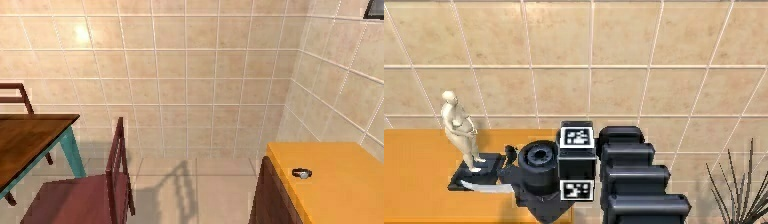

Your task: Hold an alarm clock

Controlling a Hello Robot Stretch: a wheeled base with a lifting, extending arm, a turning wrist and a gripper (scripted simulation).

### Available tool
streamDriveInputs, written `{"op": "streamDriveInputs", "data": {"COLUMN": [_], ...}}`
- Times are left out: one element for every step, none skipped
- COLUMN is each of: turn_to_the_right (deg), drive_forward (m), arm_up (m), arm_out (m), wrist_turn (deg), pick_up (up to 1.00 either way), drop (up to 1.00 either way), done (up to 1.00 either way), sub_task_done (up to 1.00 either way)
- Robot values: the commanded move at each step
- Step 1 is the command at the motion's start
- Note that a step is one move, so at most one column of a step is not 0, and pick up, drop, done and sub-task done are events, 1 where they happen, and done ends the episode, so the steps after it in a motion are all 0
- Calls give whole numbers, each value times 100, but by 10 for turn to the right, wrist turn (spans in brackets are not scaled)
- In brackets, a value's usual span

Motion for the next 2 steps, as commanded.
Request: {"op": "streamDriveInputs", "data": {"turn_to_the_right": [0, 0], "drive_forward": [0, 0], "arm_up": [0, -22], "arm_out": [0, 0], "wrist_turn": [330, 0], "pick_up": [0, 0], "drop": [0, 0], "done": [0, 0], "sub_task_done": [0, 0]}}
